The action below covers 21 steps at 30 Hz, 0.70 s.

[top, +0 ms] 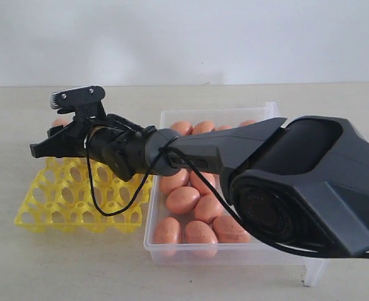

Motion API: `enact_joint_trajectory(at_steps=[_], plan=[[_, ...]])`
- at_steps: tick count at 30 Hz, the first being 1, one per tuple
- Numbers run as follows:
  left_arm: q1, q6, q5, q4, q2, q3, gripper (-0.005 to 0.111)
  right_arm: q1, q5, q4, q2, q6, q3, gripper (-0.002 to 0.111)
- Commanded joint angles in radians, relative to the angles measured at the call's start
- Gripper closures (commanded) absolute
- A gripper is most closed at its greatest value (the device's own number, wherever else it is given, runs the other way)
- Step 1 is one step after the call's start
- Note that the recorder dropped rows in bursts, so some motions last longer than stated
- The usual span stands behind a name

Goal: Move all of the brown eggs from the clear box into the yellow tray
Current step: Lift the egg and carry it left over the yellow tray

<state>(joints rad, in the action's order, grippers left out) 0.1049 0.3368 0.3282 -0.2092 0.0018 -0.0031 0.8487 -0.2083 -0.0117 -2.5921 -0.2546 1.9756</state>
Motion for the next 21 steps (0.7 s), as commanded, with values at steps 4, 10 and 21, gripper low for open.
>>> enact_joint_trajectory(at_steps=[4,10,21], plan=[[0.002,-0.012,-0.014,-0.003,-0.002,0.003,0.111,-0.015,0.022,0.000,-0.024,0.001,0.007,0.092],[0.002,-0.012,-0.014,-0.003,-0.002,0.003,0.111,-0.016,-0.002,0.000,-0.023,0.001,0.007,0.062],[0.002,-0.012,-0.014,-0.003,-0.002,0.003,0.111,-0.016,-0.011,0.000,-0.023,0.056,0.015,0.055]])
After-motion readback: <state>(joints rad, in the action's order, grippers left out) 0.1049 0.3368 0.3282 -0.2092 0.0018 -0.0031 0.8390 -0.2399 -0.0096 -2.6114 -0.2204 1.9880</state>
